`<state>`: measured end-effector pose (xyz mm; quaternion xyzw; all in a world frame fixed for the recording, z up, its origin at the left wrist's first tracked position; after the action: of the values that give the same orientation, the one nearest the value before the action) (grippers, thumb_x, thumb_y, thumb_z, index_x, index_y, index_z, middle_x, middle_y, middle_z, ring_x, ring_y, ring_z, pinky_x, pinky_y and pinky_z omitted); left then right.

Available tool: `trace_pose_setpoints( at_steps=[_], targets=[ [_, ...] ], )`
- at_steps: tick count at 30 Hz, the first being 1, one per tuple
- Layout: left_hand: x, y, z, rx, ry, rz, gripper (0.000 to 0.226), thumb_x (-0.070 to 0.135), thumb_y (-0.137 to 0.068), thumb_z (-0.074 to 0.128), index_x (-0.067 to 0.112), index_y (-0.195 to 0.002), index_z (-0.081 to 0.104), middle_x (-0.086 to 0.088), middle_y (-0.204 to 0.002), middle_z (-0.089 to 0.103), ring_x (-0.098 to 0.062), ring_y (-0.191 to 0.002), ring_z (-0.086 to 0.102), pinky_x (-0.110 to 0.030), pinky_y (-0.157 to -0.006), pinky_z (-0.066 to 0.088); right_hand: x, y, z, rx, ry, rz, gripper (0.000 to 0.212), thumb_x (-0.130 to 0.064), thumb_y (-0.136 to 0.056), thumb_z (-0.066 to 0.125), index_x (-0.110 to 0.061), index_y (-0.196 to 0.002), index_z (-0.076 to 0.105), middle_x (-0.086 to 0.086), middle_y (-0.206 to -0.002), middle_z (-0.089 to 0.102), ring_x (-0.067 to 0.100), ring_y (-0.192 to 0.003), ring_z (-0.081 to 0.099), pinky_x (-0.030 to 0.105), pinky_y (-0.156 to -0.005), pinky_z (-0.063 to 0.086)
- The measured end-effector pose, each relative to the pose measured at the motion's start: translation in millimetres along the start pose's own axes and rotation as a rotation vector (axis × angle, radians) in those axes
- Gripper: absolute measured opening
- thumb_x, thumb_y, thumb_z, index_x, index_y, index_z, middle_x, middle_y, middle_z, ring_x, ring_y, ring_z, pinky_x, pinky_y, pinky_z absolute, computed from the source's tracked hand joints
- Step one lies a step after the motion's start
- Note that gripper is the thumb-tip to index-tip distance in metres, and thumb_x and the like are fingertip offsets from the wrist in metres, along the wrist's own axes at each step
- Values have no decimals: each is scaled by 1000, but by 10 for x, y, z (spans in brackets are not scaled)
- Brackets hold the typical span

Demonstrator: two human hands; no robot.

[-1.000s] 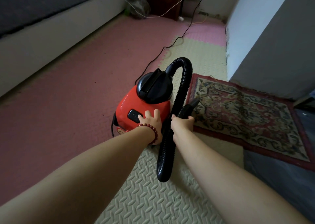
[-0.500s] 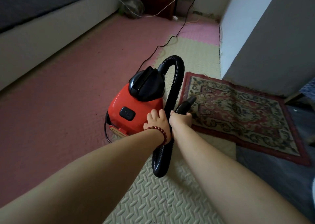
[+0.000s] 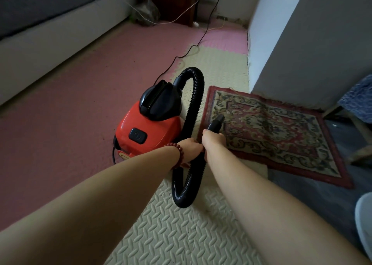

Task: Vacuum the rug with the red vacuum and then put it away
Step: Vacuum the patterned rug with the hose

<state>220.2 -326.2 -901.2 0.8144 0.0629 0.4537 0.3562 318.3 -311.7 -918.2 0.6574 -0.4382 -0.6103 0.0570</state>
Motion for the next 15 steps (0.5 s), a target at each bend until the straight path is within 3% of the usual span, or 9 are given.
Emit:
trace_pose_setpoints(
  at_steps=[5,7,11,13,15],
  targets=[
    [117,-26,130,-35,-113,75,36,19,-93,51,11,-127,46,0,-91,52,-9,-66,51,-25,-62,51,-2,14,-166,7,8,22,46,-22,-93,54,-9,-136,45,13,-130,56,32,-113,56,36,-88,45],
    [191,-26,204,-39,-179,130,28,19,-92,54,11,-118,50,-2,-87,53,-12,-65,53,-27,-61,52,-3,-3,-253,19,18,15,44,-22,-92,54,-8,-134,46,14,-129,56,33,-113,56,38,-91,45],
    [330,-57,344,-19,-305,221,28,22,-88,59,2,-108,58,-12,-97,62,-25,-86,63,-40,-79,57,10,-41,-476,72,21,31,48,-24,-90,58,-5,-132,43,15,-128,56,33,-113,56,37,-86,46],
    [391,-70,409,-9,-334,241,32,24,-87,61,2,-109,58,-14,-103,65,-29,-93,65,-42,-81,56,10,-79,-561,69,32,31,50,-28,-89,60,-3,-130,45,14,-127,57,32,-111,58,36,-84,46],
    [459,-74,465,20,-385,272,31,27,-87,61,3,-105,58,-12,-97,64,-27,-89,64,-37,-79,55,8,-115,-622,38,82,27,51,-30,-89,61,-4,-130,46,13,-126,58,31,-110,59,36,-85,47]
  ],
)
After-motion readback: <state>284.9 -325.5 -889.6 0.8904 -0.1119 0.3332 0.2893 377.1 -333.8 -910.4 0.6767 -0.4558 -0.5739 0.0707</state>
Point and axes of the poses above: each hand's wrist, its own y-axis away from the middle knuckle, its own z-axis out of the palm, x = y × z, the point moved 7 cm from there along -y, towards the middle knuckle
